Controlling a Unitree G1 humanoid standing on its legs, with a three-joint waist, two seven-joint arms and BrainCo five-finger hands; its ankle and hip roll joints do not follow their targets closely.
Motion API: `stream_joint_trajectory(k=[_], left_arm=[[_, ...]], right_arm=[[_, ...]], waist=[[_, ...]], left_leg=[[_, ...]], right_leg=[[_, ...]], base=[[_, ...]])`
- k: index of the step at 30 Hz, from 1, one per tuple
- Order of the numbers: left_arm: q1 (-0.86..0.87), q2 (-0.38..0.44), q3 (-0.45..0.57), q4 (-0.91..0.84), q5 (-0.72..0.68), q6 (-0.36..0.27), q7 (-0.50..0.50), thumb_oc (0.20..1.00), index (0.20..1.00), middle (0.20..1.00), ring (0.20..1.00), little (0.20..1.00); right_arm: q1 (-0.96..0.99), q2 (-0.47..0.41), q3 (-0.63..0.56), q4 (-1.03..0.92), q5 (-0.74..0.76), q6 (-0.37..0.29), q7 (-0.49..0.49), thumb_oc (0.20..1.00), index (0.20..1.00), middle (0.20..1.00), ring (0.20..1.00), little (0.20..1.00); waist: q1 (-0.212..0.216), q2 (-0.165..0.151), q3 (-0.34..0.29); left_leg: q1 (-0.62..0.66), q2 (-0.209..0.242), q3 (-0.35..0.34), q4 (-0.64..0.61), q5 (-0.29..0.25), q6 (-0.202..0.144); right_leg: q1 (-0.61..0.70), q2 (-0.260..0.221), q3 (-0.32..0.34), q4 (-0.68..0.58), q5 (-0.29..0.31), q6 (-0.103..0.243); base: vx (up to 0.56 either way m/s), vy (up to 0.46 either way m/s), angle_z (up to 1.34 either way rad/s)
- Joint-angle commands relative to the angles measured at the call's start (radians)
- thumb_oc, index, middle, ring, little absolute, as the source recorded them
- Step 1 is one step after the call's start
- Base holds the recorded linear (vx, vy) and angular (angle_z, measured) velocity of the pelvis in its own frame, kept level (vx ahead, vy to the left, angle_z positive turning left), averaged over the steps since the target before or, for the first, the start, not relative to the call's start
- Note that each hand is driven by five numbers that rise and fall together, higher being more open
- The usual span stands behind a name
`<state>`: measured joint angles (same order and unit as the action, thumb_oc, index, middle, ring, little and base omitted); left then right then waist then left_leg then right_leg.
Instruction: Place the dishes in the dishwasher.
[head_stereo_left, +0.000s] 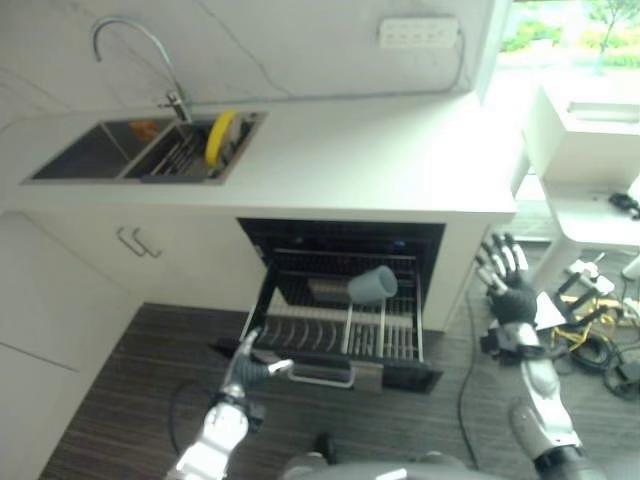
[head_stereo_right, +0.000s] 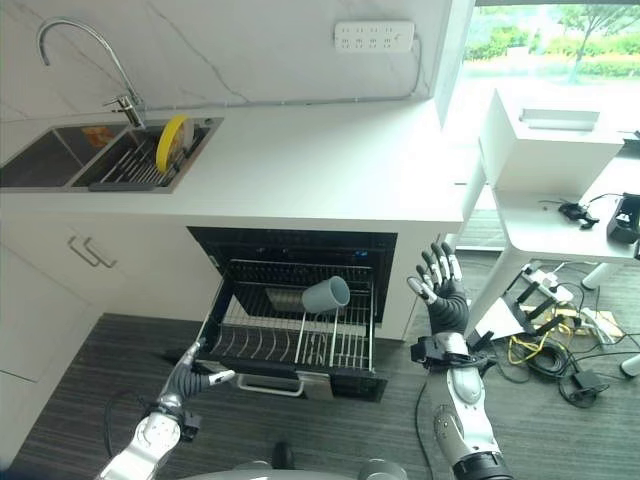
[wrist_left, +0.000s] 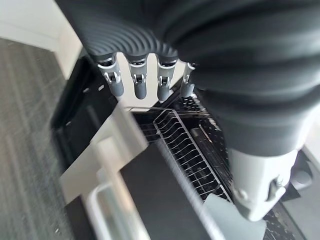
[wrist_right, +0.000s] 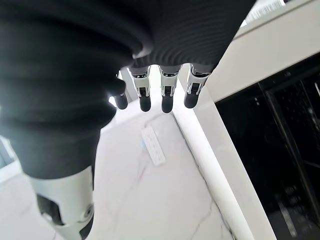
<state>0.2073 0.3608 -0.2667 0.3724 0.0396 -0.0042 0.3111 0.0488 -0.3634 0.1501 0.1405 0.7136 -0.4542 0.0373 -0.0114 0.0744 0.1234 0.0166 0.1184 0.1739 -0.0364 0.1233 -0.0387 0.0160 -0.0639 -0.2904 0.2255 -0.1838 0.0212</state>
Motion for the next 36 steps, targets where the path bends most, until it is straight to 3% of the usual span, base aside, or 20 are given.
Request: stream_joint_trajectory(k=[1, 5, 6, 9, 13, 16, 17, 20, 22, 23, 24, 26, 28, 30, 31, 32, 33, 34, 35, 36], left_arm=[[-0.079, 0.078, 0.068, -0.04, -0.089, -0.11, 0.07, 1.0, 1.0, 1.0, 1.0, 1.0], [-0.107, 0.07, 0.072, -0.025, -0.116, -0.162, 0.007, 1.0, 1.0, 1.0, 1.0, 1.0], [-0.096, 0.06, 0.085, -0.047, -0.159, -0.209, -0.004, 1.0, 1.0, 1.0, 1.0, 1.0], [-0.075, 0.05, 0.103, -0.088, -0.172, -0.293, 0.003, 1.0, 1.0, 1.0, 1.0, 1.0], [-0.084, 0.066, 0.123, -0.132, -0.144, -0.369, -0.007, 1.0, 1.0, 1.0, 1.0, 1.0], [-0.07, 0.08, 0.133, -0.172, -0.091, -0.374, 0.042, 1.0, 1.0, 1.0, 1.0, 1.0], [-0.07, 0.087, 0.144, -0.197, -0.099, -0.367, 0.049, 1.0, 1.0, 1.0, 1.0, 1.0], [-0.084, 0.108, 0.18, -0.252, -0.145, -0.34, 0.034, 1.0, 1.0, 1.0, 1.0, 1.0], [-0.083, 0.106, 0.191, -0.26, -0.187, -0.345, 0.041, 1.0, 1.0, 1.0, 1.0, 1.0], [-0.092, 0.095, 0.192, -0.255, -0.213, -0.347, 0.049, 1.0, 1.0, 1.0, 1.0, 1.0], [-0.095, 0.086, 0.193, -0.253, -0.233, -0.351, 0.058, 1.0, 1.0, 1.0, 1.0, 1.0], [-0.098, 0.073, 0.203, -0.249, -0.255, -0.36, 0.057, 1.0, 1.0, 1.0, 1.0, 1.0], [-0.125, 0.044, 0.208, -0.223, -0.256, -0.378, 0.048, 1.0, 1.0, 1.0, 1.0, 1.0], [-0.14, 0.03, 0.192, -0.214, -0.235, -0.383, 0.059, 1.0, 1.0, 1.0, 1.0, 1.0], [-0.145, 0.027, 0.176, -0.217, -0.254, -0.395, 0.06, 1.0, 1.0, 1.0, 1.0, 1.0], [-0.152, 0.021, 0.159, -0.226, -0.271, -0.388, 0.063, 1.0, 1.0, 1.0, 1.0, 1.0], [-0.159, 0.018, 0.154, -0.228, -0.262, -0.38, 0.067, 1.0, 1.0, 1.0, 1.0, 1.0], [-0.165, 0.021, 0.154, -0.232, -0.268, -0.372, 0.066, 1.0, 1.0, 1.0, 1.0, 1.0], [-0.161, 0.018, 0.158, -0.238, -0.284, -0.369, 0.062, 1.0, 1.0, 1.0, 1.0, 1.0], [-0.154, 0.013, 0.164, -0.243, -0.285, -0.368, 0.066, 1.0, 1.0, 1.0, 1.0, 1.0]], right_arm=[[-0.026, -0.026, -0.031, -0.158, 0.021, 0.017, 0.06, 1.0, 1.0, 1.0, 1.0, 1.0], [0.005, -0.046, -0.06, -0.189, -0.031, -0.015, 0.012, 1.0, 1.0, 1.0, 1.0, 1.0], [0.0, -0.058, -0.073, -0.188, -0.023, -0.011, 0.011, 1.0, 1.0, 1.0, 1.0, 1.0], [0.0, -0.061, -0.086, -0.198, -0.025, -0.008, 0.013, 1.0, 1.0, 1.0, 1.0, 1.0], [0.023, -0.033, -0.127, -0.217, 0.012, 0.005, -0.012, 1.0, 1.0, 1.0, 1.0, 1.0], [0.047, 0.01, -0.137, -0.259, -0.001, 0.03, 0.004, 1.0, 1.0, 1.0, 1.0, 1.0], [0.046, 0.011, -0.13, -0.277, 0.001, 0.034, -0.01, 1.0, 1.0, 1.0, 1.0, 1.0], [0.07, 0.002, -0.126, -0.292, -0.005, 0.019, -0.042, 1.0, 1.0, 1.0, 1.0, 1.0], [0.084, -0.007, -0.127, -0.281, -0.002, 0.006, -0.032, 1.0, 1.0, 1.0, 1.0, 1.0], [0.099, -0.013, -0.126, -0.267, 0.001, -0.011, -0.027, 1.0, 1.0, 1.0, 1.0, 1.0], [0.107, -0.017, -0.128, -0.262, 0.013, -0.015, -0.021, 1.0, 1.0, 1.0, 1.0, 1.0], [0.109, -0.019, -0.131, -0.251, 0.028, -0.021, -0.005, 1.0, 1.0, 1.0, 1.0, 1.0], [0.097, -0.005, -0.128, -0.213, 0.037, -0.045, 0.009, 1.0, 1.0, 1.0, 1.0, 1.0], [0.075, -0.003, -0.116, -0.195, 0.045, -0.043, -0.004, 1.0, 1.0, 1.0, 1.0, 1.0], [0.066, -0.008, -0.115, -0.189, 0.027, -0.058, -0.019, 1.0, 1.0, 1.0, 1.0, 1.0], [0.063, -0.015, -0.12, -0.183, -0.02, -0.075, -0.042, 1.0, 1.0, 1.0, 1.0, 1.0], [0.056, -0.02, -0.114, -0.173, -0.013, -0.084, -0.049, 1.0, 1.0, 1.0, 1.0, 1.0], [0.046, -0.02, -0.113, -0.164, -0.008, -0.091, -0.054, 1.0, 1.0, 1.0, 1.0, 1.0], [0.039, -0.018, -0.113, -0.168, -0.028, -0.089, -0.053, 1.0, 1.0, 1.0, 1.0, 1.0], [0.04, -0.017, -0.112, -0.175, -0.052, -0.084, -0.049, 1.0, 1.0, 1.0, 1.0, 1.0]], waist=[[-0.005, -0.04, 0.074], [-0.053, -0.048, 0.078], [-0.046, -0.051, 0.082], [-0.043, -0.048, 0.087], [-0.033, -0.061, 0.09], [-0.016, -0.066, 0.104], [-0.011, -0.057, 0.102], [-0.019, -0.053, 0.092], [-0.027, -0.063, 0.084], [-0.044, -0.075, 0.076], [-0.053, -0.078, 0.072], [-0.061, -0.078, 0.065], [-0.075, -0.072, 0.059], [-0.072, -0.078, 0.051], [-0.076, -0.086, 0.052], [-0.075, -0.101, 0.064], [-0.069, -0.106, 0.074], [-0.071, -0.109, 0.079], [-0.071, -0.1, 0.084], [-0.069, -0.092, 0.082]], left_leg=[[0.029, 0.021, 0.005, 0.111, -0.15, -0.034], [0.043, 0.084, 0.179, 0.115, -0.125, -0.056], [0.041, 0.101, 0.104, 0.137, -0.136, -0.062], [0.053, 0.121, 0.056, 0.171, -0.143, -0.066], [0.05, 0.051, 0.064, 0.204, -0.231, -0.016], [0.083, -0.013, 0.118, 0.165, -0.252, 0.025], [0.086, -0.017, 0.148, 0.136, -0.243, 0.037], [0.076, -0.061, 0.124, 0.079, -0.225, 0.064], [0.071, -0.099, 0.092, 0.047, -0.215, 0.07], [0.067, -0.134, 0.054, 0.031, -0.207, 0.072], [0.067, -0.148, 0.038, 0.022, -0.201, 0.072], [0.066, -0.158, 0.034, 0.009, -0.197, 0.072], [0.066, -0.153, 0.062, 0.009, -0.204, 0.068], [0.056, -0.163, 0.076, 0.085, -0.24, 0.063], [0.039, -0.162, 0.103, 0.189, -0.273, 0.059], [-0.038, -0.122, 0.122, 0.407, -0.233, 0.02], [-0.094, -0.089, 0.112, 0.506, -0.184, -0.011], [-0.122, -0.054, 0.102, 0.521, -0.158, -0.018], [-0.1, -0.03, 0.103, 0.456, -0.171, -0.009], [-0.088, -0.017, 0.081, 0.377, -0.141, -0.015]], right_leg=[[0.088, -0.069, -0.024, -0.147, 0.079, 0.058], [0.104, -0.112, -0.113, -0.167, 0.109, 0.074], [0.088, -0.129, -0.068, -0.151, 0.111, 0.076], [0.076, -0.162, -0.022, -0.129, 0.111, 0.087], [0.073, -0.262, -0.024, -0.093, 0.151, 0.147], [-0.004, -0.327, -0.08, 0.021, 0.258, 0.172], [-0.019, -0.294, -0.103, 0.07, 0.221, 0.165], [-0.025, -0.128, -0.067, 0.119, 0.112, 0.137], [-0.017, -0.037, -0.027, 0.073, 0.087, 0.114], [-0.008, 0.035, 0.034, -0.004, 0.085, 0.09], [-0.008, 0.058, 0.053, -0.044, 0.093, 0.083], [-0.033, 0.068, 0.053, -0.07, 0.116, 0.08], [-0.038, 0.075, 0.035, -0.097, 0.096, 0.066], [-0.03, 0.054, 0.018, -0.103, 0.099, 0.065], [-0.018, 0.039, 0.011, -0.104, 0.091, 0.048], [0.02, 0.024, 0.002, -0.121, 0.085, 0.023], [0.038, 0.024, -0.002, -0.129, 0.082, 0.008], [0.044, 0.021, 0.017, -0.128, 0.08, 0.002], [0.05, 0.021, 0.03, -0.12, 0.072, 0.006], [0.054, 0.023, 0.048, -0.123, 0.071, 0.011]], base=[[-0.07, -0.072, 0.12], [-0.04, 0.24, 0.72], [-0.05, 0.605, 1.33], [0.04, 0.634, -0.05], [0.08, 0.567, -0.25], [0.03, 0.458, 0.06], [-0.04, 0.457, -0.35], [0.04, 0.273, -0.24], [0.15, 0.126, 0.59], [0.23, 0.055, 0.46], [0.22, 0.039, 0.43], [0.13, -0.012, 0.88], [0.15, -0.105, 0.43], [0.15, -0.102, 0.4], [0.18, -0.099, -0.02], [0.17, -0.074, -0.19], [0.18, -0.005, 0.33], [0.24, 0.177, 0.74], [0.28, 0.306, 0.48], [0.28, 0.361, -0.28]])
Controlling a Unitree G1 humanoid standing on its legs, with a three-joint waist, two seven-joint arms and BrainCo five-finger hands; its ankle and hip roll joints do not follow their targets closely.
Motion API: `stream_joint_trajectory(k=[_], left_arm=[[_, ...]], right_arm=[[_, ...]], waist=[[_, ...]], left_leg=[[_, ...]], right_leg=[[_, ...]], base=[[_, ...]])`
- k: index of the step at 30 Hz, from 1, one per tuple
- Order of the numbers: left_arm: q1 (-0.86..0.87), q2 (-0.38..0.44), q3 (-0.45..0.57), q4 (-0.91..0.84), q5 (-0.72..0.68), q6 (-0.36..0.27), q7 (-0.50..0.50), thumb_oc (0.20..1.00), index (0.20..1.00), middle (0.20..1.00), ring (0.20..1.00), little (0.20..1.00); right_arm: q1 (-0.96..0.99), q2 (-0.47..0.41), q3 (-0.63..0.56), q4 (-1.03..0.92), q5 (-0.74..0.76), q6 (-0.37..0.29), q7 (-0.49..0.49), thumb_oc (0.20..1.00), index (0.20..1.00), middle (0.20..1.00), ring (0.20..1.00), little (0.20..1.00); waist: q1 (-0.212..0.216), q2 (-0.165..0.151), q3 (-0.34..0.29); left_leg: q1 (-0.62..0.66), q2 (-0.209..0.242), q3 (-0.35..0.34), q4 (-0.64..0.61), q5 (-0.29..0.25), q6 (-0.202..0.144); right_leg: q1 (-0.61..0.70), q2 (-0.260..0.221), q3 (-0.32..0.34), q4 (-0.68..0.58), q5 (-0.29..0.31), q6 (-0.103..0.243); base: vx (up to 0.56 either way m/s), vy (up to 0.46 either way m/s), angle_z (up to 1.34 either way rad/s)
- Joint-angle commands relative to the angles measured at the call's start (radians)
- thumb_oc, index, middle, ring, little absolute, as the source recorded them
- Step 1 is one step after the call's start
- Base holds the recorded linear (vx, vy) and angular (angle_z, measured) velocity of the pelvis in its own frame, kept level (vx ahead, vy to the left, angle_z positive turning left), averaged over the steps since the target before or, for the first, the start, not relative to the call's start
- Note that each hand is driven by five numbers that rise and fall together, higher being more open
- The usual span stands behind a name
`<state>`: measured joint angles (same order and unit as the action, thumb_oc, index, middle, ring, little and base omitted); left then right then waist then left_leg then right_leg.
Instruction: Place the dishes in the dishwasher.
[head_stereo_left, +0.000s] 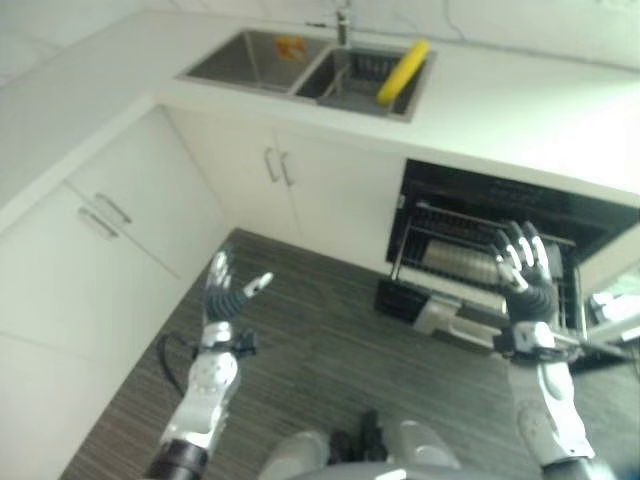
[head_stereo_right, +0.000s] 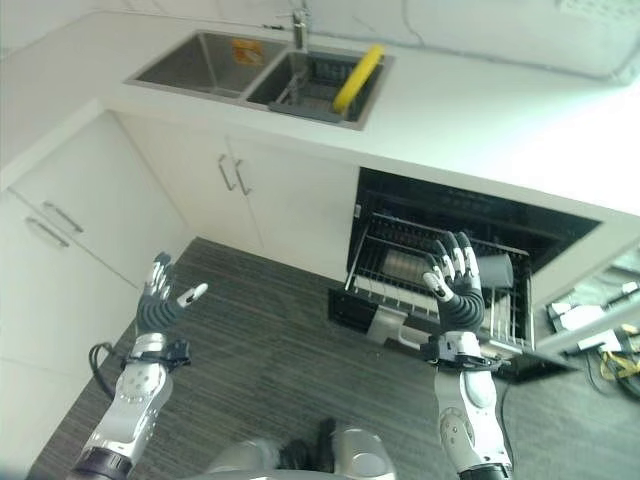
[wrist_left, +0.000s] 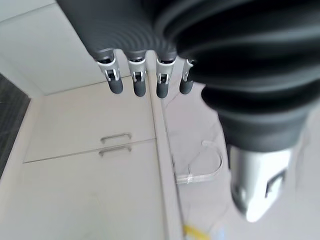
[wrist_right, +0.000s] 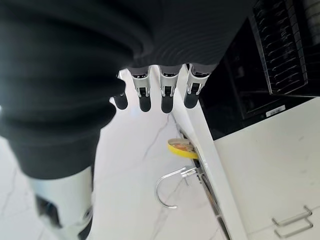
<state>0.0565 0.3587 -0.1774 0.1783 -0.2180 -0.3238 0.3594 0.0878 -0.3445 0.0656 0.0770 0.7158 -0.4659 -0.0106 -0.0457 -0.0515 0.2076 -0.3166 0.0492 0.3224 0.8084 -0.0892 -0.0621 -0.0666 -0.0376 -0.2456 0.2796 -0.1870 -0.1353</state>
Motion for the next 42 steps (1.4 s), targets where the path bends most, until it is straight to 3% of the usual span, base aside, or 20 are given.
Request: stream_joint_trajectory(k=[1, 4, 6, 7, 11, 12, 15, 17, 20, 21, 22, 26, 29, 30, 32, 35, 37, 38, 40, 42], left_arm=[[0.004, 0.013, 0.082, -0.053, -0.029, -0.049, 0.02, 1.0, 1.0, 1.0, 1.0, 1.0], [0.031, 0.003, 0.103, -0.045, -0.056, -0.051, 0.014, 1.0, 1.0, 1.0, 1.0, 1.0], [0.038, 0.0, 0.107, -0.039, -0.039, -0.064, -0.019, 1.0, 1.0, 1.0, 1.0, 1.0], [0.035, 0.002, 0.101, -0.028, -0.021, -0.076, -0.041, 1.0, 1.0, 1.0, 1.0, 1.0], [0.002, 0.019, 0.081, 0.003, 0.009, -0.077, -0.078, 1.0, 1.0, 1.0, 1.0, 1.0], [-0.013, 0.043, 0.061, -0.003, 0.065, -0.051, -0.061, 1.0, 1.0, 1.0, 1.0, 1.0], [-0.026, 0.056, 0.055, -0.001, 0.065, -0.038, -0.063, 1.0, 1.0, 1.0, 1.0, 1.0], [-0.024, 0.065, 0.057, -0.009, 0.106, -0.028, -0.025, 1.0, 1.0, 1.0, 1.0, 1.0], [-0.015, 0.078, 0.067, -0.03, 0.089, -0.02, -0.009, 1.0, 1.0, 1.0, 1.0, 1.0], [0.003, 0.071, 0.079, -0.042, 0.088, -0.025, -0.003, 1.0, 1.0, 1.0, 1.0, 1.0], [0.009, 0.068, 0.084, -0.046, 0.095, -0.027, -0.001, 1.0, 1.0, 1.0, 1.0, 1.0], [0.026, 0.046, 0.074, -0.031, 0.082, -0.056, -0.004, 1.0, 1.0, 1.0, 1.0, 1.0], [0.023, 0.036, 0.056, -0.018, 0.11, -0.063, 0.006, 1.0, 1.0, 1.0, 1.0, 1.0], [0.019, 0.04, 0.05, -0.015, 0.094, -0.059, 0.008, 1.0, 1.0, 1.0, 1.0, 1.0], [0.023, 0.041, 0.057, -0.011, 0.078, -0.058, 0.001, 1.0, 1.0, 1.0, 1.0, 1.0], [0.051, 0.034, 0.08, -0.019, 0.083, -0.066, 0.0, 1.0, 1.0, 1.0, 1.0, 1.0], [0.07, 0.031, 0.086, -0.018, 0.065, -0.068, 0.025, 1.0, 1.0, 1.0, 1.0, 1.0], [0.067, 0.025, 0.083, -0.005, 0.067, -0.075, 0.034, 1.0, 1.0, 1.0, 1.0, 1.0], [0.055, 0.016, 0.077, 0.022, 0.069, -0.085, 0.022, 1.0, 1.0, 1.0, 1.0, 1.0], [0.051, 0.013, 0.07, 0.036, 0.081, -0.085, 0.015, 1.0, 1.0, 1.0, 1.0, 1.0]], right_arm=[[0.001, -0.039, -0.027, -0.117, -0.076, -0.066, -0.001, 1.0, 1.0, 1.0, 1.0, 1.0], [-0.003, -0.065, -0.013, -0.119, -0.073, -0.044, 0.007, 1.0, 1.0, 1.0, 1.0, 1.0], [0.0, -0.08, -0.017, -0.126, -0.082, -0.046, -0.008, 1.0, 1.0, 1.0, 1.0, 1.0], [0.008, -0.089, -0.033, -0.133, -0.078, -0.043, -0.017, 1.0, 1.0, 1.0, 1.0, 1.0], [0.03, -0.077, -0.06, -0.128, -0.036, -0.038, -0.03, 1.0, 1.0, 1.0, 1.0, 1.0], [0.06, -0.055, -0.075, -0.153, -0.052, -0.031, -0.019, 1.0, 1.0, 1.0, 1.0, 1.0], [0.063, -0.038, -0.064, -0.171, -0.047, -0.029, -0.034, 1.0, 1.0, 1.0, 1.0, 1.0], [0.057, -0.018, -0.056, -0.183, -0.053, -0.001, -0.014, 1.0, 1.0, 1.0, 1.0, 1.0], [0.05, -0.021, -0.043, -0.18, -0.041, 0.012, 0.008, 1.0, 1.0, 1.0, 1.0, 1.0], [0.049, -0.031, -0.034, -0.167, -0.03, -0.007, 0.041, 1.0, 1.0, 1.0, 1.0, 1.0], [0.042, -0.034, -0.028, -0.158, -0.026, -0.014, 0.053, 1.0, 1.0, 1.0, 1.0, 1.0], [0.006, -0.049, -0.013, -0.128, -0.032, -0.03, 0.035, 1.0, 1.0, 1.0, 1.0, 1.0], [-0.005, -0.056, -0.009, -0.129, -0.04, -0.029, 0.026, 1.0, 1.0, 1.0, 1.0, 1.0], [-0.007, -0.061, -0.005, -0.13, -0.045, -0.029, 0.02, 1.0, 1.0, 1.0, 1.0, 1.0], [-0.003, -0.068, -0.001, -0.123, -0.038, -0.027, 0.036, 1.0, 1.0, 1.0, 1.0, 1.0], [-0.009, -0.063, 0.004, -0.122, -0.046, -0.007, 0.067, 1.0, 1.0, 1.0, 1.0, 1.0], [-0.012, -0.067, 0.026, -0.126, -0.056, -0.001, 0.077, 1.0, 1.0, 1.0, 1.0, 1.0], [-0.014, -0.072, 0.044, -0.131, -0.06, 0.0, 0.072, 1.0, 1.0, 1.0, 1.0, 1.0], [-0.006, -0.084, 0.053, -0.147, -0.069, 0.009, 0.052, 1.0, 1.0, 1.0, 1.0, 1.0], [0.015, -0.086, 0.049, -0.149, -0.046, 0.022, 0.062, 1.0, 1.0, 1.0, 1.0, 1.0]], waist=[[-0.031, 0.039, -0.004], [-0.011, 0.055, -0.005], [-0.015, 0.058, -0.002], [-0.03, 0.067, -0.008], [-0.052, 0.083, -0.021], [-0.064, 0.091, -0.028], [-0.062, 0.093, -0.034], [-0.046, 0.094, -0.03], [-0.038, 0.075, -0.027], [-0.028, 0.056, -0.022], [-0.021, 0.052, -0.019], [-0.012, 0.039, -0.031], [-0.015, 0.024, -0.032], [-0.014, 0.013, -0.022], [-0.005, 0.007, -0.011], [0.009, 0.018, -0.012], [0.027, 0.035, -0.01], [0.034, 0.044, -0.006], [0.025, 0.046, -0.001], [0.01, 0.05, -0.008]], left_leg=[[0.248, 0.062, -0.09, -0.535, 0.098, 0.005], [0.226, 0.151, -0.223, -0.701, 0.213, -0.041], [0.23, 0.177, -0.23, -0.71, 0.214, -0.047], [0.264, 0.179, -0.184, -0.735, 0.169, -0.041], [0.324, 0.115, -0.182, -0.76, 0.096, -0.014], [0.345, 0.06, -0.172, -0.775, 0.066, 0.032], [0.364, 0.031, -0.15, -0.802, 0.047, 0.065], [0.39, 0.027, -0.081, -0.836, 0.047, 0.072], [0.395, -0.001, -0.031, -0.835, 0.03, 0.077], [0.404, -0.032, -0.013, -0.816, 0.011, 0.072], [0.401, -0.041, -0.009, -0.8, -0.004, 0.072], [0.384, -0.051, -0.004, -0.727, -0.031, 0.062], [0.34, -0.04, 0.005, -0.584, -0.058, 0.049], [0.271, -0.007, -0.014, -0.421, -0.003, 0.018], [0.184, 0.01, -0.086, -0.299, 0.038, 0.005], [0.2, -0.011, -0.135, -0.45, 0.051, 0.021], [0.187, 0.017, -0.205, -0.633, 0.13, -0.009], [0.166, 0.058, -0.229, -0.706, 0.194, -0.033], [0.155, 0.105, -0.187, -0.746, 0.212, -0.046], [0.187, 0.097, -0.168, -0.765, 0.198, -0.041]], right_leg=[[0.139, -0.003, 0.021, -0.183, 0.074, 0.171], [0.171, -0.012, 0.097, -0.176, 0.039, 0.184], [0.179, -0.033, 0.11, -0.149, 0.019, 0.193], [0.176, -0.059, 0.091, -0.127, 0.01, 0.211], [0.149, -0.104, 0.1, -0.06, 0.004, 0.246], [0.097, -0.128, 0.105, 0.021, 0.036, 0.276], [0.032, -0.143, 0.087, 0.116, 0.085, 0.299], [-0.003, -0.15, 0.01, 0.168, 0.11, 0.308], [0.002, -0.053, -0.059, 0.082, 0.094, 0.283], [0.026, -0.028, -0.129, -0.012, 0.1, 0.26], [0.024, -0.039, -0.16, -0.034, 0.108, 0.254], [0.076, -0.015, -0.149, -0.145, 0.082, 0.21], [0.092, -0.022, -0.136, -0.163, 0.083, 0.191], [0.106, -0.02, -0.119, -0.174, 0.079, 0.169], [0.117, -0.012, -0.074, -0.185, 0.087, 0.158], [0.123, -0.003, -0.011, -0.203, 0.094, 0.17], [0.156, 0.009, 0.04, -0.244, 0.087, 0.182], [0.178, 0.008, 0.056, -0.26, 0.08, 0.188], [0.195, -0.019, 0.032, -0.259, 0.072, 0.199], [0.192, -0.032, 0.024, -0.246, 0.075, 0.208]], base=[[0.25, 0.367, -0.85], [0.3, 0.417, -1.04], [0.32, 0.491, -1.0], [0.34, 0.572, -0.79], [0.27, 0.497, -0.24], [0.23, 0.425, -0.25], [0.15, 0.306, -0.28], [0.08, 0.206, -0.53], [0.07, 0.077, -1.2], [0.11, 0.03, -0.86], [0.11, -0.016, -0.59], [0.08, -0.112, -0.48], [0.06, -0.135, -0.01], [0.08, -0.229, 0.05], [0.12, -0.087, -0.07], [0.15, 0.12, -0.84], [0.25, 0.272, -1.2], [0.27, 0.254, -1.26], [0.28, 0.284, -0.98], [0.3, 0.316, -0.09]])
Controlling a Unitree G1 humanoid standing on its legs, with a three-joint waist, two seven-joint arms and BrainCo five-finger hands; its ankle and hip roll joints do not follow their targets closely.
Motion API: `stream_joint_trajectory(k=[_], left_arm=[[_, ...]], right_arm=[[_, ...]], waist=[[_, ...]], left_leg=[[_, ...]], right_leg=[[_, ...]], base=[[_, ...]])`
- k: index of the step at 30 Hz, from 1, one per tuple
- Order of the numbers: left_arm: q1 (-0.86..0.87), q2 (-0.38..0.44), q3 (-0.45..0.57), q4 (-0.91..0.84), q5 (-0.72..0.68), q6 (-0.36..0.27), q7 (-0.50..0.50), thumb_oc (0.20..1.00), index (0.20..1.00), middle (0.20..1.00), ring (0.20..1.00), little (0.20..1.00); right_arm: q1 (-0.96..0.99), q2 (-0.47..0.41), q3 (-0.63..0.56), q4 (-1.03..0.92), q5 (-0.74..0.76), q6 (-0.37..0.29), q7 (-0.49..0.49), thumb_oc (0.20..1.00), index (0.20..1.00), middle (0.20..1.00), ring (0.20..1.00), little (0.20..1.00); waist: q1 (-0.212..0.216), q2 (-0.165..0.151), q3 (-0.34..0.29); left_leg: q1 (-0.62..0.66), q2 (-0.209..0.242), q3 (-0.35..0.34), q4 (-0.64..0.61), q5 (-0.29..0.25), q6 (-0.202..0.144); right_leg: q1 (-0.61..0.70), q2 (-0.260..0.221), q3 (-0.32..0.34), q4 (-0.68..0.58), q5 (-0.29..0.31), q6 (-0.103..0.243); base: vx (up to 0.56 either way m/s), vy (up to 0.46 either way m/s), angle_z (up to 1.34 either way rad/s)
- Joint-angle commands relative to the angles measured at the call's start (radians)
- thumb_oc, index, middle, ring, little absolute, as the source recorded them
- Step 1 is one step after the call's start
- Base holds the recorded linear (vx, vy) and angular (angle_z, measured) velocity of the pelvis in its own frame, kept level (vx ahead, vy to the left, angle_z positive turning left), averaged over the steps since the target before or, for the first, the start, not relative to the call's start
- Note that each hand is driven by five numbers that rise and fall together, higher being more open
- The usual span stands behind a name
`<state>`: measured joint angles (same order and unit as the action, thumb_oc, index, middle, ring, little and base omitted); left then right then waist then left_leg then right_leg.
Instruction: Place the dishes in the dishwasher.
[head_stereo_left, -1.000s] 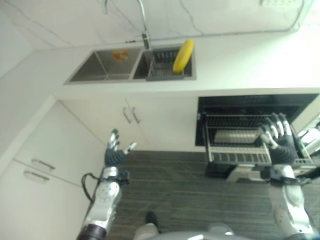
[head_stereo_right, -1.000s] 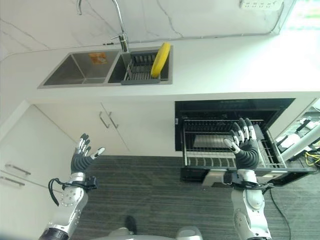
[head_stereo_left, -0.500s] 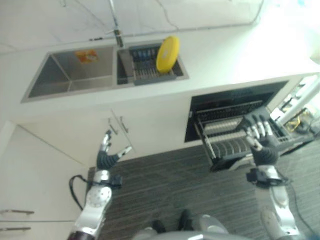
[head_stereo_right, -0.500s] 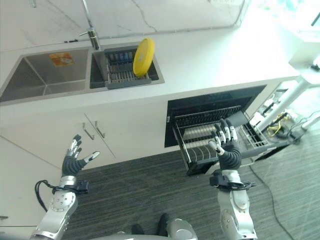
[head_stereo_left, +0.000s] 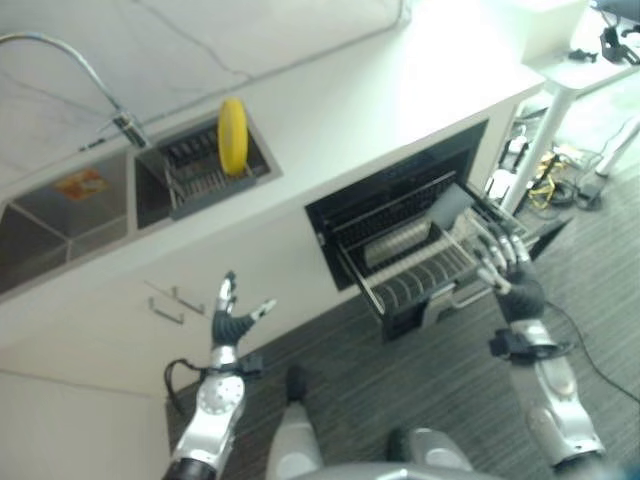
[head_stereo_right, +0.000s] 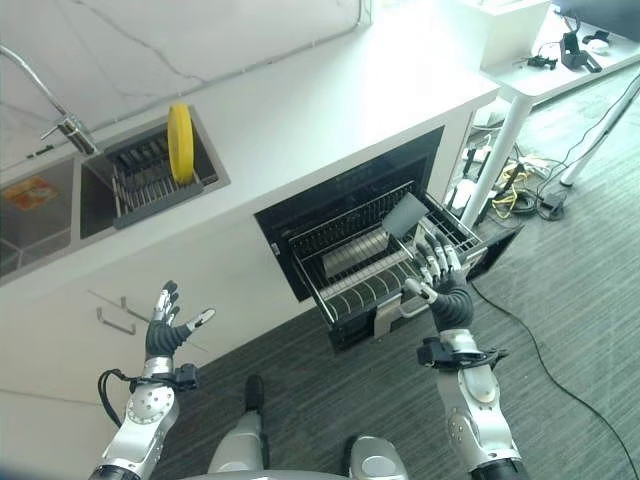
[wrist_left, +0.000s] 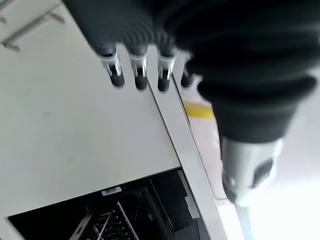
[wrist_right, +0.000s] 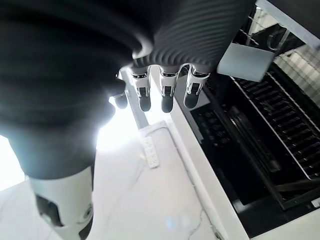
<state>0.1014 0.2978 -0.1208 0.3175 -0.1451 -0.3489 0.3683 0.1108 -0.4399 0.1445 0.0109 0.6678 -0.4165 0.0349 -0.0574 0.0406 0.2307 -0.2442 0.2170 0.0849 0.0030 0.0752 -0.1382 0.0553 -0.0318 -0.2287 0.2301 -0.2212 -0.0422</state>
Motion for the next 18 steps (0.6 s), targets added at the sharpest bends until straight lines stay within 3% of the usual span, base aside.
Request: stream_joint_trajectory(k=[1, 14, 18], left_arm=[[0.01, 0.075, 0.015, -0.106, 0.021, -0.064, 0.0, 1.0, 1.0, 1.0, 1.0, 1.0], [0.017, 0.106, 0.011, -0.133, 0.045, -0.069, -0.009, 1.0, 1.0, 1.0, 1.0, 1.0], [0.033, 0.12, 0.023, -0.157, 0.059, -0.063, -0.02, 1.0, 1.0, 1.0, 1.0, 1.0]], right_arm=[[0.006, 0.015, -0.039, -0.081, 0.011, -0.029, 0.034, 1.0, 1.0, 1.0, 1.0, 1.0], [-0.003, 0.052, -0.039, -0.099, -0.007, -0.022, 0.0, 1.0, 1.0, 1.0, 1.0, 1.0], [-0.012, 0.068, -0.035, -0.114, 0.002, -0.011, 0.003, 1.0, 1.0, 1.0, 1.0, 1.0]], waist=[[0.02, -0.039, -0.041], [0.06, -0.031, -0.079], [0.09, -0.035, -0.082]], left_leg=[[0.151, -0.092, 0.067, 0.017, 0.008, 0.047], [0.25, -0.153, 0.084, -0.08, -0.055, 0.105], [0.251, -0.176, 0.105, -0.082, -0.078, 0.14]], right_leg=[[0.065, -0.047, 0.001, -0.186, 0.106, 0.124], [0.019, -0.117, -0.068, -0.115, 0.106, 0.179], [0.005, -0.152, -0.095, -0.041, 0.114, 0.208]], base=[[0.24, 0.24, -0.01], [0.09, 0.105, 0.09], [0.03, 0.078, -0.13]])
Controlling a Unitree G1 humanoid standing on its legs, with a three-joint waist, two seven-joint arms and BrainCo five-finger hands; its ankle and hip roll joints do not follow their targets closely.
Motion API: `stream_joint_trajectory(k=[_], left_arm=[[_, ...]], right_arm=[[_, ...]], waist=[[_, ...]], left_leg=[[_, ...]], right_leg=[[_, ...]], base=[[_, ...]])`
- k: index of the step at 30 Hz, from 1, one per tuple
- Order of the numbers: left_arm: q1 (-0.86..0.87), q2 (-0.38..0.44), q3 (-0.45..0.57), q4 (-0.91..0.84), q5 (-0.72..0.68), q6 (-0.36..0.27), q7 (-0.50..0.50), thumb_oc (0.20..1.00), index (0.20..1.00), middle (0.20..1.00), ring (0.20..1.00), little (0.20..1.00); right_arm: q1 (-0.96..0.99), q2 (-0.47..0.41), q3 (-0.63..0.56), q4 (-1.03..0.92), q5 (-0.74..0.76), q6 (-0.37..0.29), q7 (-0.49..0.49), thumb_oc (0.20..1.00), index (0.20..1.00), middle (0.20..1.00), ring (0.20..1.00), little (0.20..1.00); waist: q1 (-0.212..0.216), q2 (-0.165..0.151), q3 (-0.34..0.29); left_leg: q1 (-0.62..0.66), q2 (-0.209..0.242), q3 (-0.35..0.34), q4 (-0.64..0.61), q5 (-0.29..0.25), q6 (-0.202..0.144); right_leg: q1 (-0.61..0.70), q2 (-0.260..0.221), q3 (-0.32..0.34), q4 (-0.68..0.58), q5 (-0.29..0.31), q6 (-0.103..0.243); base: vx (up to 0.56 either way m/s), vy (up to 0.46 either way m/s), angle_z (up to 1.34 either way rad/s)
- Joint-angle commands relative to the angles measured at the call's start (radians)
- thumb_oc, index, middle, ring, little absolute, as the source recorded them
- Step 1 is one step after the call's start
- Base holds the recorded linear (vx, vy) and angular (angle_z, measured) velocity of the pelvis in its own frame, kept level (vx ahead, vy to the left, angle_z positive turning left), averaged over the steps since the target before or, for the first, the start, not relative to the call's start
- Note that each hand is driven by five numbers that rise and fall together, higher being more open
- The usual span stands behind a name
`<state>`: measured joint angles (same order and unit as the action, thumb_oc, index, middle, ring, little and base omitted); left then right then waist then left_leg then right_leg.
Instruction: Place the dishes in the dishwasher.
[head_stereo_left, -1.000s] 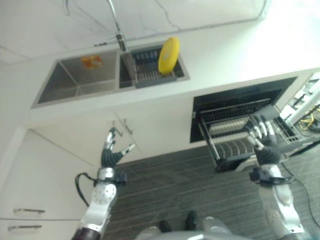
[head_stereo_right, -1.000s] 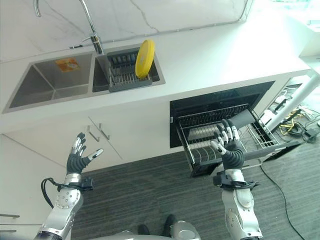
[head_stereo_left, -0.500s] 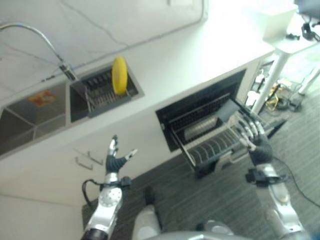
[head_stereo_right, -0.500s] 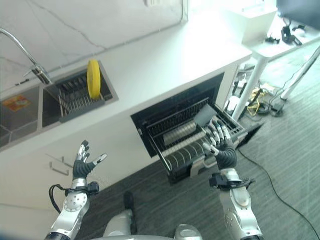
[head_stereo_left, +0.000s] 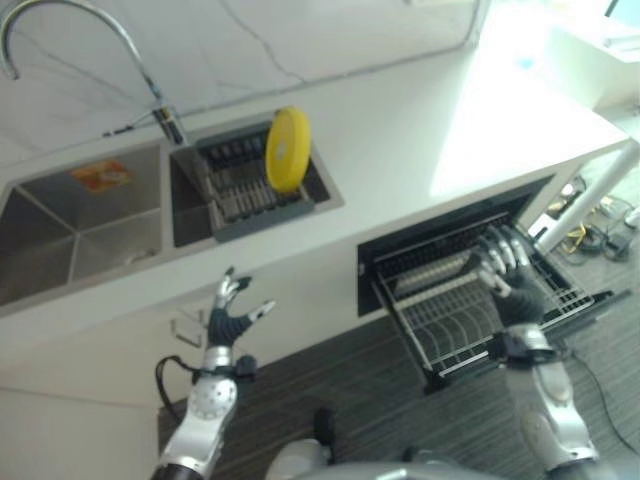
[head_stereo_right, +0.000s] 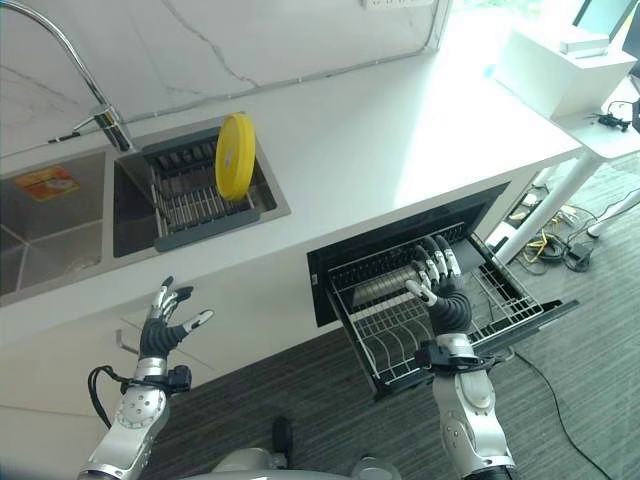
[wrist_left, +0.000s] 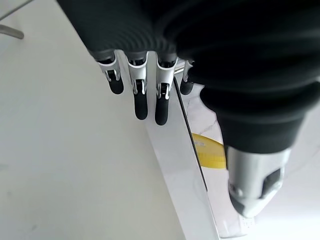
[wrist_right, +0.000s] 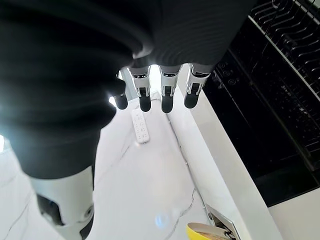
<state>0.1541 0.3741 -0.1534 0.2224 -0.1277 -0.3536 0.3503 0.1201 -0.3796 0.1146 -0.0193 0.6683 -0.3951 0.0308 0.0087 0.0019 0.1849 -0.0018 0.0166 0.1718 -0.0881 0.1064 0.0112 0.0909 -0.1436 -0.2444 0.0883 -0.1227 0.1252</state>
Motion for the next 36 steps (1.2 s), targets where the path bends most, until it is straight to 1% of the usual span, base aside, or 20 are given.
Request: stream_joint_trajectory(k=[1, 3, 5, 8, 11, 13, 14, 15, 16, 17, 20, 21, 22, 24, 25, 26, 27, 28, 30, 36], left_arm=[[-0.019, 0.045, 0.06, -0.066, 0.047, -0.059, -0.006, 1.0, 1.0, 1.0, 1.0, 1.0], [-0.017, 0.048, 0.06, -0.076, 0.055, -0.052, 0.002, 1.0, 1.0, 1.0, 1.0, 1.0], [-0.023, 0.059, 0.059, -0.087, 0.058, -0.046, -0.003, 1.0, 1.0, 1.0, 1.0, 1.0], [-0.019, 0.054, 0.049, -0.079, 0.051, -0.047, -0.035, 1.0, 1.0, 1.0, 1.0, 1.0], [0.005, 0.036, 0.009, -0.082, 0.036, -0.035, -0.103, 1.0, 1.0, 1.0, 1.0, 1.0], [-0.001, 0.036, -0.013, -0.062, 0.028, -0.018, -0.151, 1.0, 1.0, 1.0, 1.0, 1.0], [-0.011, 0.043, -0.047, -0.017, 0.063, -0.007, -0.212, 1.0, 1.0, 1.0, 1.0, 1.0], [-0.02, 0.065, -0.118, 0.054, 0.277, -0.039, -0.231, 1.0, 1.0, 1.0, 1.0, 1.0], [-0.039, 0.097, -0.192, 0.113, 0.414, -0.035, -0.23, 1.0, 1.0, 1.0, 1.0, 1.0], [-0.054, 0.102, -0.233, 0.164, 0.435, -0.012, -0.224, 1.0, 1.0, 1.0, 1.0, 1.0], [-0.104, 0.034, -0.265, 0.427, 0.349, 0.125, -0.164, 1.0, 1.0, 1.0, 1.0, 1.0], [-0.106, 0.004, -0.241, 0.502, 0.263, 0.144, -0.151, 1.0, 1.0, 1.0, 1.0, 1.0], [-0.104, -0.018, -0.222, 0.539, 0.217, 0.154, -0.141, 1.0, 1.0, 1.0, 1.0, 1.0], [-0.104, -0.046, -0.191, 0.59, 0.178, 0.162, -0.136, 1.0, 1.0, 1.0, 1.0, 1.0], [-0.102, -0.059, -0.174, 0.615, 0.16, 0.164, -0.144, 1.0, 1.0, 1.0, 1.0, 1.0], [-0.099, -0.079, -0.159, 0.651, 0.123, 0.178, -0.168, 1.0, 1.0, 1.0, 1.0, 1.0], [-0.096, -0.091, -0.153, 0.683, 0.101, 0.176, -0.192, 1.0, 1.0, 1.0, 1.0, 1.0], [-0.096, -0.106, -0.143, 0.717, 0.07, 0.186, -0.216, 1.0, 1.0, 1.0, 1.0, 1.0], [-0.095, -0.147, -0.109, 0.79, 0.023, 0.27, -0.25, 1.0, 1.0, 1.0, 1.0, 1.0], [-0.085, -0.17, -0.105, 0.89, 0.012, 0.36, -0.323, 1.0, 1.0, 1.0, 1.0, 1.0]], right_arm=[[-0.028, 0.012, -0.004, -0.084, 0.007, -0.035, 0.013, 1.0, 1.0, 1.0, 1.0, 1.0], [-0.05, 0.018, 0.013, -0.086, 0.003, -0.048, 0.02, 1.0, 1.0, 1.0, 1.0, 1.0], [-0.089, 0.019, 0.047, -0.089, -0.001, -0.057, 0.012, 1.0, 1.0, 1.0, 1.0, 1.0], [-0.113, 0.008, 0.071, -0.091, -0.021, -0.057, -0.007, 1.0, 1.0, 1.0, 1.0, 1.0], [-0.119, -0.015, 0.076, -0.09, -0.021, -0.045, -0.014, 1.0, 1.0, 1.0, 1.0, 1.0], [-0.116, -0.021, 0.073, -0.091, -0.01, -0.043, -0.012, 1.0, 1.0, 1.0, 1.0, 1.0], [-0.11, -0.028, 0.065, -0.087, 0.004, -0.052, -0.003, 1.0, 1.0, 1.0, 1.0, 1.0], [-0.108, -0.037, 0.058, -0.085, 0.019, -0.054, 0.013, 1.0, 1.0, 1.0, 1.0, 1.0], [-0.12, -0.05, 0.068, -0.069, 0.03, -0.063, 0.034, 1.0, 1.0, 1.0, 1.0, 1.0], [-0.13, -0.058, 0.082, -0.055, 0.034, -0.069, 0.047, 1.0, 1.0, 1.0, 1.0, 1.0], [-0.162, -0.06, 0.113, -0.04, 0.032, -0.043, 0.078, 1.0, 1.0, 1.0, 1.0, 1.0], [-0.173, -0.06, 0.114, -0.046, 0.014, -0.038, 0.068, 1.0, 1.0, 1.0, 1.0, 1.0], [-0.177, -0.061, 0.117, -0.055, 0.002, -0.034, 0.056, 1.0, 1.0, 1.0, 1.0, 1.0], [-0.194, -0.061, 0.123, -0.056, -0.003, -0.026, 0.046, 1.0, 1.0, 1.0, 1.0, 1.0], [-0.209, -0.06, 0.129, -0.055, -0.003, -0.02, 0.039, 1.0, 1.0, 1.0, 1.0, 1.0], [-0.22, -0.052, 0.133, -0.06, -0.013, -0.013, 0.032, 1.0, 1.0, 1.0, 1.0, 1.0], [-0.219, -0.048, 0.13, -0.065, -0.021, -0.008, 0.027, 1.0, 1.0, 1.0, 1.0, 1.0], [-0.216, -0.049, 0.12, -0.072, -0.022, 0.003, 0.02, 1.0, 1.0, 1.0, 1.0, 1.0], [-0.191, -0.038, 0.102, -0.113, -0.01, 0.033, -0.007, 1.0, 1.0, 1.0, 1.0, 1.0], [-0.186, -0.013, 0.083, -0.157, 0.001, 0.073, -0.014, 1.0, 1.0, 1.0, 1.0, 1.0]], waist=[[0.035, 0.001, -0.039], [0.051, 0.004, -0.037], [0.063, 0.012, -0.021], [0.069, 0.01, -0.022], [0.067, 0.004, -0.03], [0.06, 0.003, -0.032], [0.049, 0.004, -0.034], [0.031, 0.01, -0.037], [0.013, 0.016, -0.04], [-0.001, 0.022, -0.042], [-0.032, 0.027, -0.056], [-0.032, 0.016, -0.048], [-0.025, 0.007, -0.041], [-0.009, 0.004, -0.032], [-0.002, 0.007, -0.029], [0.005, 0.015, -0.019], [0.003, 0.02, -0.015], [-0.001, 0.022, -0.016], [-0.007, 0.018, -0.029], [0.003, 0.01, -0.041]], left_leg=[[0.002, 0.018, 0.026, 0.007, -0.111, 0.002], [0.003, 0.02, 0.048, 0.001, -0.111, 0.008], [0.009, 0.032, 0.058, 0.002, -0.113, -0.004], [-0.001, 0.045, 0.057, 0.011, -0.096, -0.026], [-0.022, 0.06, 0.055, 0.02, -0.076, -0.054], [-0.028, 0.06, 0.044, 0.022, -0.074, -0.058], [-0.029, 0.061, 0.034, 0.022, -0.073, -0.061], [-0.025, 0.061, 0.027, 0.021, -0.075, -0.063], [-0.023, 0.064, 0.025, 0.019, -0.072, -0.066], [-0.019, 0.065, 0.024, 0.019, -0.073, -0.067], [-0.001, 0.065, 0.052, 0.064, -0.098, -0.07], [-0.014, 0.052, 0.048, 0.16, -0.147, -0.063], [-0.042, 0.047, 0.02, 0.224, -0.169, -0.062], [-0.074, 0.049, -0.04, 0.24, -0.157, -0.065], [-0.073, 0.069, -0.068, 0.201, -0.138, -0.074], [-0.08, 0.108, -0.09, 0.162, -0.087, -0.094], [-0.084, 0.125, -0.089, 0.152, -0.07, -0.101], [-0.066, 0.132, -0.075, 0.13, -0.079, -0.097], [-0.033, 0.125, -0.062, 0.108, -0.1, -0.085], [0.007, 0.068, -0.015, 0.104, -0.15, -0.027]], right_leg=[[-0.036, -0.04, -0.088, 0.135, 0.022, 0.048], [-0.078, -0.054, -0.126, 0.196, 0.058, 0.056], [-0.097, -0.062, -0.168, 0.194, 0.04, 0.043], [-0.05, -0.024, -0.176, 0.089, 0.005, 0.019], [0.005, 0.005, -0.168, -0.032, 0.019, -0.002], [0.01, 0.016, -0.154, -0.045, 0.021, -0.008], [0.012, 0.028, -0.138, -0.049, 0.018, -0.015], [0.009, 0.041, -0.123, -0.04, 0.006, -0.023], [0.0, 0.048, -0.107, -0.03, -0.001, -0.026], [-0.003, 0.052, -0.096, -0.025, -0.008, -0.027], [0.001, 0.042, -0.097, -0.022, -0.013, -0.031], [-0.002, 0.034, -0.092, -0.011, -0.016, -0.041], [-0.004, 0.031, -0.077, -0.01, -0.012, -0.048], [-0.014, 0.035, -0.043, -0.001, -0.01, -0.052], [-0.02, 0.037, -0.028, 0.007, -0.016, -0.052], [-0.018, 0.037, -0.017, 0.021, -0.03, -0.053], [-0.014, 0.033, -0.017, 0.031, -0.039, -0.051], [-0.01, 0.021, -0.026, 0.038, -0.044, -0.044], [-0.018, -0.023, -0.051, 0.057, -0.034, -0.016], [-0.044, -0.106, -0.076, 0.098, 0.009, 0.031]], base=[[-0.03, 0.02, -0.21], [-0.05, -0.006, -0.3], [-0.1, -0.12, -0.78], [-0.07, -0.176, -0.19], [-0.07, -0.133, 0.09], [-0.07, -0.099, 0.02], [-0.08, -0.092, 0.07], [-0.1, -0.071, 0.11], [-0.09, -0.02, 0.38], [-0.04, 0.007, 0.23], [0.03, -0.008, -0.09], [0.05, 0.012, -0.02], [0.05, 0.025, 0.05], [0.08, 0.15, -0.01], [0.18, 0.342, -0.19], [0.23, 0.359, -0.37], [0.27, 0.352, -0.33], [0.3, 0.349, -0.27], [0.31, 0.353, -0.13], [0.19, 0.206, -0.06]])
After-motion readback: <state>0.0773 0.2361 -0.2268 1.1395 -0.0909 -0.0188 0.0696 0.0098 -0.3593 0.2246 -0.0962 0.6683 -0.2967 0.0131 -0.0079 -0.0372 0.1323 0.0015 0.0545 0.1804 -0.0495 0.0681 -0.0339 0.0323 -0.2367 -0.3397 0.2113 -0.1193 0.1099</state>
